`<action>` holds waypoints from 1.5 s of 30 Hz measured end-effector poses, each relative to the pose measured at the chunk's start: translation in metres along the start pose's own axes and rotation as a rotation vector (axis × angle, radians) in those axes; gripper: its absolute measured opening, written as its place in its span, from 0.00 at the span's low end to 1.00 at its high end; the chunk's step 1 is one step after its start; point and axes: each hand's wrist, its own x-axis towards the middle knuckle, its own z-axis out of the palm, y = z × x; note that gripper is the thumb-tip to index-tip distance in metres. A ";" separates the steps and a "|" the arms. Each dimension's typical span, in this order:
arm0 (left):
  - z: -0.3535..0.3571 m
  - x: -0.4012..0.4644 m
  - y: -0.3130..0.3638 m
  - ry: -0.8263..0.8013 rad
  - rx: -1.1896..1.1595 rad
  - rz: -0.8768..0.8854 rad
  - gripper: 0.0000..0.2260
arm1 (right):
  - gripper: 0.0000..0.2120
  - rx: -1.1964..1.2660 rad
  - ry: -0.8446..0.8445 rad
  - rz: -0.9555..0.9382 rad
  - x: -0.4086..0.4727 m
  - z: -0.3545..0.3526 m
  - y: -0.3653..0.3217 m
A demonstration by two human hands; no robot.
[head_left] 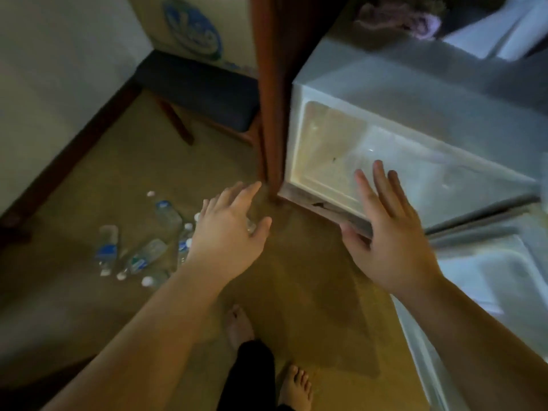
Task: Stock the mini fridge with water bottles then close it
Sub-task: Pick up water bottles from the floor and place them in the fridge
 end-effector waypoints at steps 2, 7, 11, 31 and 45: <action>-0.009 -0.011 -0.040 0.057 -0.054 -0.125 0.27 | 0.36 0.024 -0.061 -0.070 0.026 0.018 -0.036; -0.015 -0.019 -0.127 0.170 -0.142 -0.356 0.22 | 0.33 0.037 -0.213 -0.147 0.076 0.073 -0.100; -0.009 -0.013 -0.184 0.235 -0.174 -0.461 0.22 | 0.32 0.028 -0.308 -0.210 0.107 0.123 -0.133; 0.172 0.061 -0.339 -0.033 -0.078 -0.384 0.25 | 0.32 -0.115 -0.699 -0.509 0.212 0.401 -0.180; 0.222 0.114 -0.362 -0.094 0.180 -0.226 0.18 | 0.12 0.092 -0.532 -0.596 0.239 0.457 -0.125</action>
